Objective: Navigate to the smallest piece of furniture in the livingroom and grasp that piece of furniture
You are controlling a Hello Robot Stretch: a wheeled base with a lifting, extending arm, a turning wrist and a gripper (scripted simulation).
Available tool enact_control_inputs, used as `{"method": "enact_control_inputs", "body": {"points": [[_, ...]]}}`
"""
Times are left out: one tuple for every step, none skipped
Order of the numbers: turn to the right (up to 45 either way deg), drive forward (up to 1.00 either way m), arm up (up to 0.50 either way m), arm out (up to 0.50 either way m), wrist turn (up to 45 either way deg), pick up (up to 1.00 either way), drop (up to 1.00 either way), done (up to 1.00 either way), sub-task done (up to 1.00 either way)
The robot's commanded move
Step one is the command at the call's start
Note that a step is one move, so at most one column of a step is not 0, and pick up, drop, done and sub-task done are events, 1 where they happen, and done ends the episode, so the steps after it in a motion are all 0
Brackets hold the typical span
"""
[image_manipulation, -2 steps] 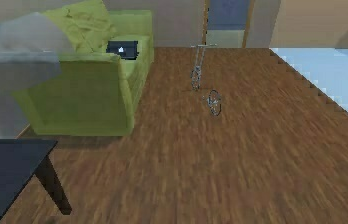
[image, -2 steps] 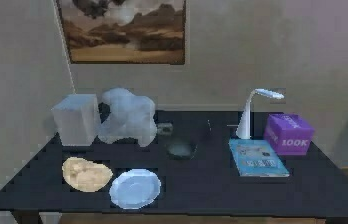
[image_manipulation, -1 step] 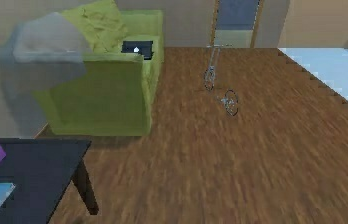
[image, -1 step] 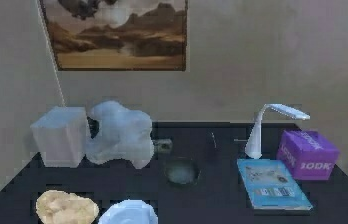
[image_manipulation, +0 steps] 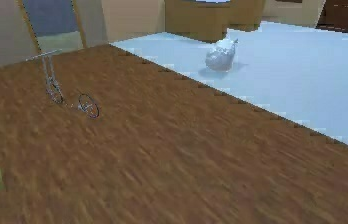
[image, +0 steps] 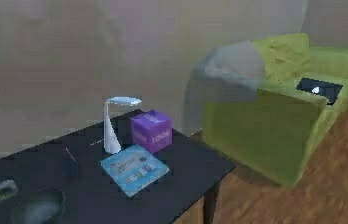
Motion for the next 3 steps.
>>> {"method": "enact_control_inputs", "body": {"points": [[45.0,0.0,0.0,0.0,0.0,0.0,0.0,0.0,0.0],[24.0,0.0,0.0,0.0,0.0,0.0,0.0,0.0,0.0],[0.0,0.1,0.0,0.0,0.0,0.0,0.0,0.0,0.0]]}}
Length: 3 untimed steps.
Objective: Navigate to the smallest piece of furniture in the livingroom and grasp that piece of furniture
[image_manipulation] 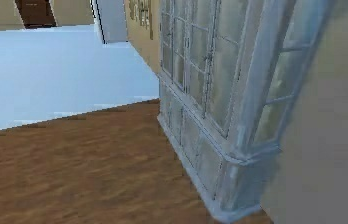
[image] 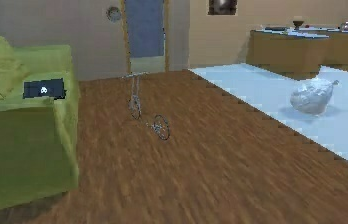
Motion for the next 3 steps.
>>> {"method": "enact_control_inputs", "body": {"points": [[45.0,0.0,0.0,0.0,0.0,0.0,0.0,0.0,0.0],[45.0,0.0,0.0,0.0,0.0,0.0,0.0,0.0,0.0],[45.0,0.0,0.0,0.0,0.0,0.0,0.0,0.0,0.0]]}}
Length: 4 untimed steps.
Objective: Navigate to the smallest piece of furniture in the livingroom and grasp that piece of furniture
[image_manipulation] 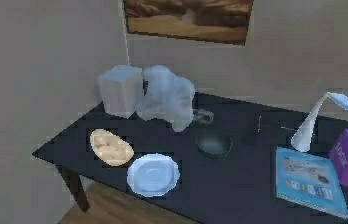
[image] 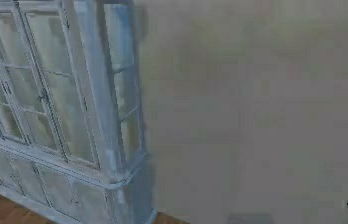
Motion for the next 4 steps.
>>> {"method": "enact_control_inputs", "body": {"points": [[36.0,0.0,0.0,0.0,0.0,0.0,0.0,0.0,0.0],[0.0,0.0,0.5,0.0,0.0,0.0,0.0,0.0,0.0],[0.0,0.0,0.38,0.0,0.0,0.0,0.0,0.0,0.0],[0.0,0.0,0.0,0.5,0.0,0.0,0.0,0.0,0.0]]}}
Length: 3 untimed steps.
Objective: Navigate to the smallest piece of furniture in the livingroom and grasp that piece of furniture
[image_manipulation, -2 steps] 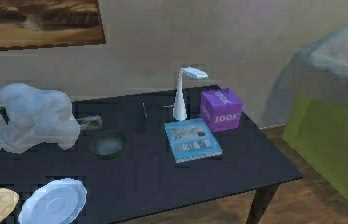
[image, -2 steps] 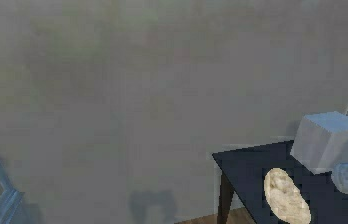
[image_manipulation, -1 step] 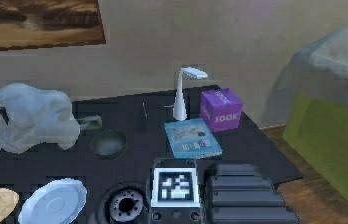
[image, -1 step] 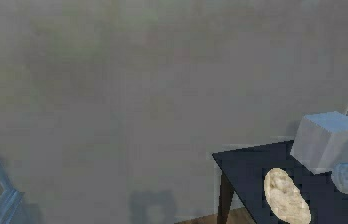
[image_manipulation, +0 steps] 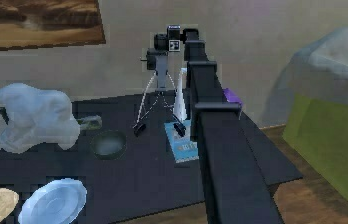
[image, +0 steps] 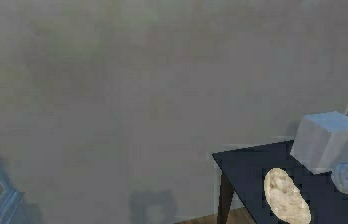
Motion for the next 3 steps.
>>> {"method": "enact_control_inputs", "body": {"points": [[0.0,0.0,0.0,0.0,45.0,0.0,0.0,0.0,0.0],[0.0,0.0,0.0,0.0,45.0,0.0,0.0,0.0,0.0],[0.0,0.0,0.0,0.0,45.0,0.0,0.0,0.0,0.0]]}}
